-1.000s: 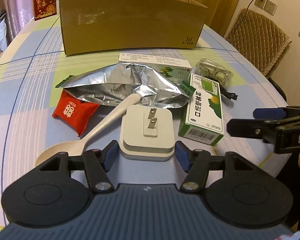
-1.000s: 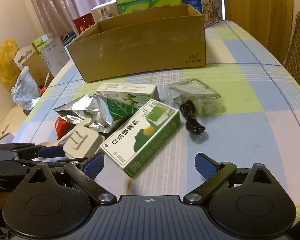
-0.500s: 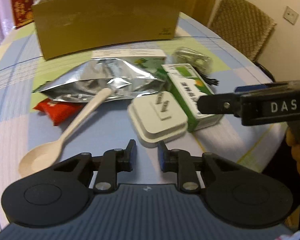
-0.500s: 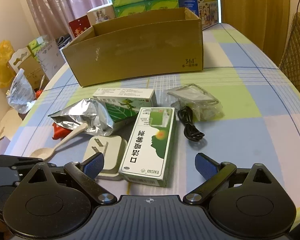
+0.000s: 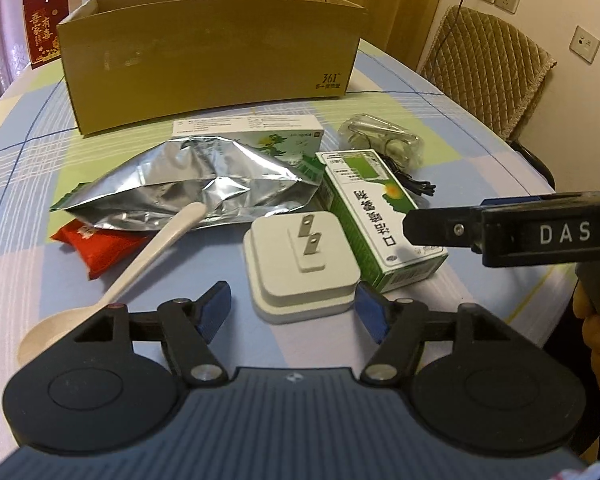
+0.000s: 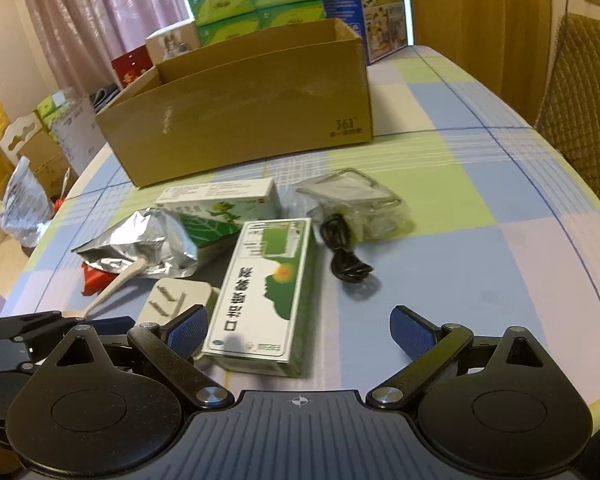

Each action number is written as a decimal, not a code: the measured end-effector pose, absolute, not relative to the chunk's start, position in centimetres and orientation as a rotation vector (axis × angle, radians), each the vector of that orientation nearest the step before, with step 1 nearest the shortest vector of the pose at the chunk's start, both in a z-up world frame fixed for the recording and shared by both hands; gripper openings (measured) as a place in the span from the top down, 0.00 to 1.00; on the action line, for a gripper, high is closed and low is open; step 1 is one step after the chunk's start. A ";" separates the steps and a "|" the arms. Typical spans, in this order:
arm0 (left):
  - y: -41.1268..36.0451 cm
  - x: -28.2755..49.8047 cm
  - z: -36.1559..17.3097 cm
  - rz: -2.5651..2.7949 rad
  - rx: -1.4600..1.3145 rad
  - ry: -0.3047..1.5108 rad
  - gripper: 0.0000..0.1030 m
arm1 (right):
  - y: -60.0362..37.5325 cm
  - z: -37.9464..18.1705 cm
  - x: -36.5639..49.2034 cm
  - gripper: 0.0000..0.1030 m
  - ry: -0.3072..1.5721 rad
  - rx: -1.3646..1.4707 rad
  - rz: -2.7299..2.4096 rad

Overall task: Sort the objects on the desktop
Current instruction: 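Grasp the white plug adapter with the left tool while the right tool grasps the green spray box, then lift the plug adapter and green spray box with both tools, then carry the plug adapter and spray box with both tools over the cardboard box, then open the left tool and right tool to drop both items in the box, then withdraw both tools back toward the remaining objects on the table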

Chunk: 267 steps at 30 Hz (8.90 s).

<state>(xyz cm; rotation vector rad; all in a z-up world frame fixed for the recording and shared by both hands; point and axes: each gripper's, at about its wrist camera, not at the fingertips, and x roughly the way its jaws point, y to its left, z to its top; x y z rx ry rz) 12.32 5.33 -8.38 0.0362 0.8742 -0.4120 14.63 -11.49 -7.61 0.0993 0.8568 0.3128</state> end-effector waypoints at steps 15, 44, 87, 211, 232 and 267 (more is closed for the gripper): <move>5.6 12.5 -8.3 -0.352 0.004 0.879 0.43 | -11.6 -7.9 14.8 0.08 0.860 0.112 0.362; 7.6 11.3 -8.9 -0.219 0.006 0.856 0.34 | -9.9 -9.7 13.8 0.44 0.840 -0.106 0.393; 6.0 11.5 -8.1 -0.180 0.090 0.846 0.41 | -9.1 -9.7 14.1 0.49 0.764 -0.072 0.404; 8.5 38.2 2.0 -0.183 -0.040 0.694 0.44 | -4.1 -1.6 43.8 0.48 0.738 -0.050 0.519; 12.1 23.1 3.1 -0.088 -0.152 0.690 0.43 | -8.1 4.4 29.3 0.26 0.633 -0.009 0.549; 9.7 12.4 -2.9 -0.252 -0.075 0.748 0.33 | -14.5 -6.4 18.5 0.20 0.783 0.011 0.443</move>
